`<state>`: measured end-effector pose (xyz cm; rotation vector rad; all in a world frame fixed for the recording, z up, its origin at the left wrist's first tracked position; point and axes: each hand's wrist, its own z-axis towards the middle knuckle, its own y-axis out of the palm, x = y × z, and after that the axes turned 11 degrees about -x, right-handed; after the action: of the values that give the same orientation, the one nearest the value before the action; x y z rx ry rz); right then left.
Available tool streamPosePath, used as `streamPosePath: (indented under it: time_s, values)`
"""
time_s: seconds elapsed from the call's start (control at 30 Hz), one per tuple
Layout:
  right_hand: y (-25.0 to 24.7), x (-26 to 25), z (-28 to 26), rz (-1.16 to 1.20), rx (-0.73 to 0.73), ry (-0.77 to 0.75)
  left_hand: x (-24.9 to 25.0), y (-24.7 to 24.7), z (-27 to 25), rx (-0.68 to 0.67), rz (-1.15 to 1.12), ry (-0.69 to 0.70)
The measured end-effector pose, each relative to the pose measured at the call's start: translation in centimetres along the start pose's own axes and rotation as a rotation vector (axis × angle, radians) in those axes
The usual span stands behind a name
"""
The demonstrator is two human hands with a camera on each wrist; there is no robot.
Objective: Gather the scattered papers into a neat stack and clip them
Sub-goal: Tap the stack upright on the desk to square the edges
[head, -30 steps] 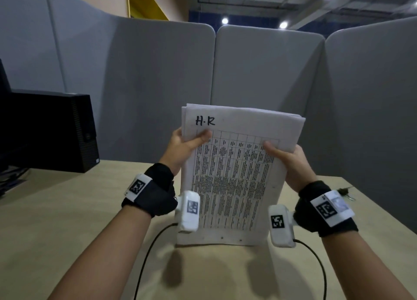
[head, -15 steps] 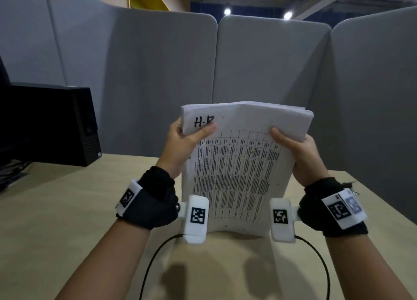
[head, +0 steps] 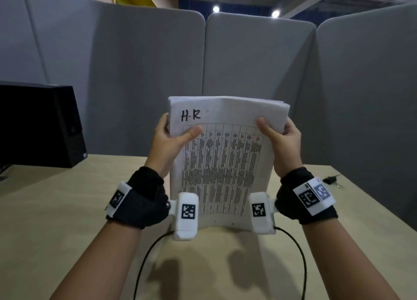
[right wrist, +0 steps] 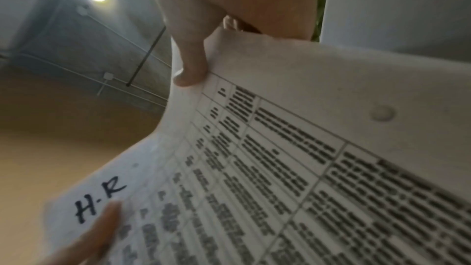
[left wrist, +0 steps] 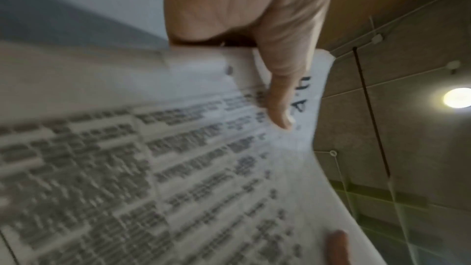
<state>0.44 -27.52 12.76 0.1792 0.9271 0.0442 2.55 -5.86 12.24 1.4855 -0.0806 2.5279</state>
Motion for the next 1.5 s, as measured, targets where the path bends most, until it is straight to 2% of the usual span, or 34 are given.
streamPosePath:
  time_s: [0.13,0.23,0.3,0.47,0.6,0.63,0.73,0.8,0.9,1.0,1.07,1.13,1.23,1.37,1.43,1.5]
  values:
    - [-0.3,-0.2,-0.2,0.017,0.002,-0.01,0.1,-0.1,-0.2,-0.036,-0.053,0.071]
    - [-0.4,-1.0,0.2,0.011,-0.073,0.025,1.0,0.0,0.4,0.0,-0.068,0.134]
    - [-0.4,-1.3,0.6,-0.042,-0.072,0.014,1.4,0.1,0.9,0.049,-0.029,0.168]
    - [1.2,-0.6,0.7,-0.172,0.14,-0.207,1.0,1.0,1.8,0.19,0.162,0.341]
    - [1.8,0.2,0.3,-0.228,0.216,-0.276,0.2,1.2,1.2,0.243,0.372,0.517]
    - [1.7,0.1,0.4,-0.219,0.216,-0.27,0.3,1.1,1.2,0.22,0.329,0.493]
    - [0.8,-0.6,1.0,-0.181,0.215,-0.193,0.6,0.4,1.3,0.079,0.081,0.255]
    - [0.5,-1.0,1.3,-0.204,0.192,-0.172,0.8,0.2,1.3,0.054,-0.023,0.159]
    - [0.5,-1.7,1.5,-0.159,0.178,-0.122,0.9,0.3,1.5,0.024,-0.048,0.113]
    - [0.0,-2.4,1.7,-0.138,0.113,-0.087,0.0,-0.3,1.2,-0.101,-0.067,0.133]
    - [-0.7,-2.7,1.7,-0.264,0.005,-0.08,-0.9,-0.7,0.7,-0.152,-0.011,0.108]
    - [-1.2,-3.4,1.7,-0.525,-0.087,-0.066,-1.9,-0.8,0.0,-0.199,0.011,0.06]
    - [-0.8,-6.2,2.0,-0.987,-0.186,-0.023,-2.9,-1.1,-0.5,-0.216,-0.014,0.021]
    - [1.8,-9.6,3.3,-1.745,-0.348,0.18,-3.0,-0.6,-0.5,-0.191,0.021,0.013]
    - [4.0,-9.8,3.9,-1.897,-0.493,0.194,-2.8,0.1,-0.4,-0.187,0.031,0.018]
    - [5.9,-9.1,4.5,-1.837,-0.641,0.176,-2.9,0.6,-0.4,-0.177,0.03,0.018]
